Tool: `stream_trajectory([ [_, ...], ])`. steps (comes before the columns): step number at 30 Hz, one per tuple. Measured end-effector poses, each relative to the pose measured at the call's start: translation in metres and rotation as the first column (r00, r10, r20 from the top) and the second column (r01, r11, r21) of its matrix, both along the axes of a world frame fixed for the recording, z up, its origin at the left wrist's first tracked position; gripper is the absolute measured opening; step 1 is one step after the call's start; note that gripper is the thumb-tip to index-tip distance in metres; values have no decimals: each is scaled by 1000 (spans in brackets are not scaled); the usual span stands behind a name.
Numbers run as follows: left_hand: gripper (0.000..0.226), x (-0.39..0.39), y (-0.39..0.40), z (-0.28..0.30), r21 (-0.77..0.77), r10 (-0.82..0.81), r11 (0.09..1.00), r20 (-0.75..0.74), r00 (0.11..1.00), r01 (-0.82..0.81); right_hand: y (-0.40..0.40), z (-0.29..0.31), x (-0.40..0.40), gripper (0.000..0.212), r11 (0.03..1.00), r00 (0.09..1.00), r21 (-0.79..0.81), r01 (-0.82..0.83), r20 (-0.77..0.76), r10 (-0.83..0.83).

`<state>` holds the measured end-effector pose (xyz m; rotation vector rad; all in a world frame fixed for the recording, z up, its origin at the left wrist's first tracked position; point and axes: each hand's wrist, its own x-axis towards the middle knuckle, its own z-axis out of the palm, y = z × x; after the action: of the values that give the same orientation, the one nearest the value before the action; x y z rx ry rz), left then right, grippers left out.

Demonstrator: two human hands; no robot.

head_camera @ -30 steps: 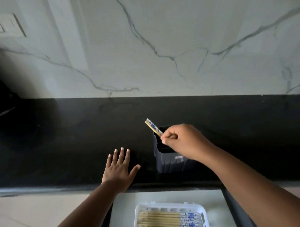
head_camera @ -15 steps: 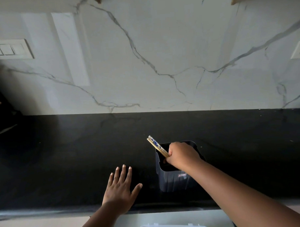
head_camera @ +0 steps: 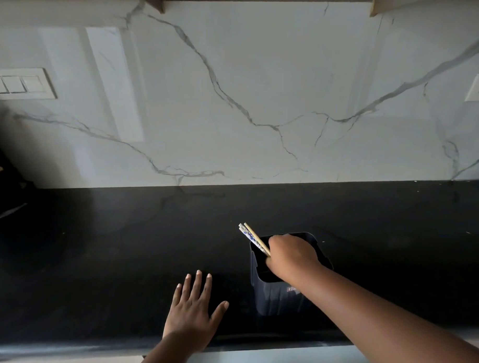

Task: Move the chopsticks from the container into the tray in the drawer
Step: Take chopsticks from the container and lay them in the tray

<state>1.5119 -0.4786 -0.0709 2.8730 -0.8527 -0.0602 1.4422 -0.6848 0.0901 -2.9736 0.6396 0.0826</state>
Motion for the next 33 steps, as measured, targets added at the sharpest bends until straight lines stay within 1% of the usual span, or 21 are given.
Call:
stream_trajectory([
  [2,83,0,0,1,-9,3,1000,-9,1000,-4,-2,10,-4,8,999,999,31,-31,40,30],
  [5,84,0,0,1,1,13,1000,-22,1000,-13,-10,37,-14,33,991,981,95,-94,177,76],
  [6,84,-1,-1,2,16,16,1000,-29,999,-15,-14,50,-17,35,985,967,133,-110,243,75],
  [7,84,-1,-2,4,42,23,999,-46,999,-21,-19,63,-20,34,970,950,209,-121,309,52],
  [8,85,-1,-4,8,69,33,997,-71,997,-28,-23,77,-24,32,939,930,315,-142,367,18],
  [10,87,1,-8,23,75,39,997,-115,993,-31,-31,104,-30,25,821,905,532,-209,423,-43],
  [11,86,4,-10,35,28,23,999,-100,995,-20,-35,116,-33,22,756,900,606,-248,433,-52],
  [12,84,7,-11,51,-62,-17,998,-42,999,14,-37,126,-36,21,699,895,658,-282,442,-55],
  [13,81,10,-13,70,-184,-77,979,64,995,88,-38,134,-39,21,653,890,691,-310,452,-56],
  [14,76,10,-15,92,-291,-144,935,212,967,203,-38,140,-41,22,619,887,714,-327,457,-58],
  [15,70,8,-17,117,-343,-200,878,371,907,334,-37,144,-43,23,590,887,732,-339,458,-58],
  [16,62,5,-21,140,-344,-248,815,520,817,467,-35,145,-44,23,564,890,751,-345,453,-58],
  [18,49,-2,-29,178,-245,-323,687,741,589,684,-31,145,-45,24,515,898,782,-352,437,-51],
  [19,46,-6,-32,193,-179,-349,632,803,483,754,-29,143,-46,26,490,902,796,-354,429,-45],
  [21,41,-13,-35,214,-62,-385,556,865,323,829,-23,141,-48,33,435,909,824,-362,416,-31],
  [24,25,-22,-34,234,103,-443,485,885,142,869,-16,139,-50,45,384,911,846,-370,412,-30],
  [25,22,-24,-32,239,153,-462,470,882,95,870,-15,139,-50,45,374,910,849,-374,414,-29],
  [28,20,-28,-28,249,245,-508,452,861,22,858,-12,137,-53,33,325,909,865,-384,415,-30],
  [30,21,-31,-26,254,250,-519,446,855,20,860,-11,135,-54,31,284,905,876,-391,422,-55],
  [32,22,-35,-24,258,174,-511,426,856,77,888,-11,133,-55,26,241,901,887,-394,425,-90],
  [33,23,-37,-23,260,88,-503,411,852,145,908,-11,132,-56,24,224,898,891,-394,426,-115],
])
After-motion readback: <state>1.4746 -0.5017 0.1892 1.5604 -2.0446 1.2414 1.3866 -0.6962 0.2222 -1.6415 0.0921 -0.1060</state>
